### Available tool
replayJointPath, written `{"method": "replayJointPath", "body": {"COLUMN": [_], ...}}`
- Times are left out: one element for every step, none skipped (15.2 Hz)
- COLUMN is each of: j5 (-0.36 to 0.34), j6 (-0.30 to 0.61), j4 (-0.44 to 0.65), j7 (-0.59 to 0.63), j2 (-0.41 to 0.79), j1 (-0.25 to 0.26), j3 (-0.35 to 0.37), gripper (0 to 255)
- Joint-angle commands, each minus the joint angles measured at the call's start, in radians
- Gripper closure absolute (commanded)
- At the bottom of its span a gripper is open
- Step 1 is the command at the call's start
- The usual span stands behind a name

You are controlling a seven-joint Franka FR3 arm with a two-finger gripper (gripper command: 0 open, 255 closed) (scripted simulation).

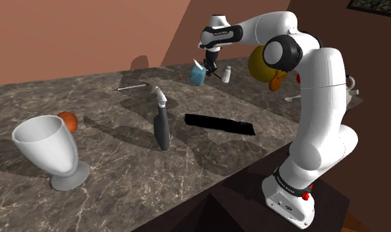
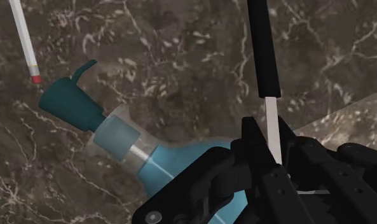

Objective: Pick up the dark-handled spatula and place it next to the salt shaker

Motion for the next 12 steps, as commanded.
{"method": "replayJointPath", "body": {"j5": [0.002, 0.002, 0.002, 0.002, 0.002, 0.002, 0.002, 0.002, 0.002, 0.002, 0.001, 0.002], "j6": [0.014, 0.014, 0.014, 0.014, 0.014, 0.014, 0.014, 0.014, 0.012, 0.003, 0.017, 0.021], "j4": [-0.015, -0.015, -0.015, -0.015, -0.015, -0.015, -0.015, -0.015, -0.005, 0.008, -0.021, -0.029], "j7": [0.0, 0.0, 0.0, 0.0, 0.0, 0.0, 0.0, 0.0, 0.0, 0.001, 0.001, 0.0], "j2": [0.027, 0.027, 0.027, 0.027, 0.027, 0.027, 0.027, 0.027, 0.036, 0.039, 0.025, 0.021], "j1": [0.002, 0.002, 0.002, 0.002, 0.002, 0.002, 0.002, 0.002, 0.003, 0.004, 0.003, 0.002], "j3": [0.003, 0.003, 0.003, 0.003, 0.003, 0.003, 0.003, 0.003, 0.003, 0.003, 0.003, 0.003], "gripper": [255, 255, 255, 255, 255, 255, 255, 255, 0, 0, 0, 0]}}
